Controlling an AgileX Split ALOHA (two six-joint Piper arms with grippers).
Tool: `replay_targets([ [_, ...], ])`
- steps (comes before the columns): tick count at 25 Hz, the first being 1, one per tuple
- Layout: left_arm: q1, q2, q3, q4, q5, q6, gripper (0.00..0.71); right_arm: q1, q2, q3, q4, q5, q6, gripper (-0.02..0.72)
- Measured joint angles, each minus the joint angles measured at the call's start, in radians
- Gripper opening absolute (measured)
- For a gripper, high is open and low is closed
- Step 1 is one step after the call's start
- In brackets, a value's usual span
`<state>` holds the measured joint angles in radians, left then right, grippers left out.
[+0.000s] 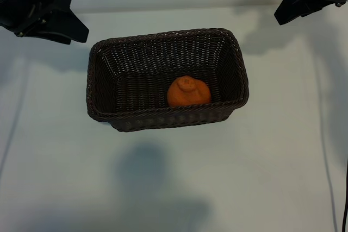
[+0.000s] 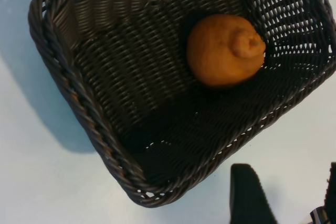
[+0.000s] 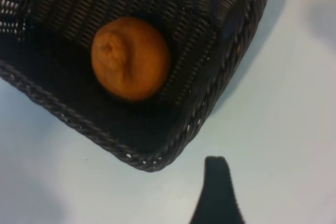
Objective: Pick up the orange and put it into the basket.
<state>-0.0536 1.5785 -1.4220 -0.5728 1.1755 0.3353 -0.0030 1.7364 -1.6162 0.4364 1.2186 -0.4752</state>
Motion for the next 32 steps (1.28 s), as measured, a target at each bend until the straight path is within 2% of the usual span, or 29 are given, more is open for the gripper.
replay_targets([
  [32,0.0,0.0,0.0,0.0,0.0,-0.001,0.405,0.0,0.0,0.0,0.0,0.0,0.02,0.516],
])
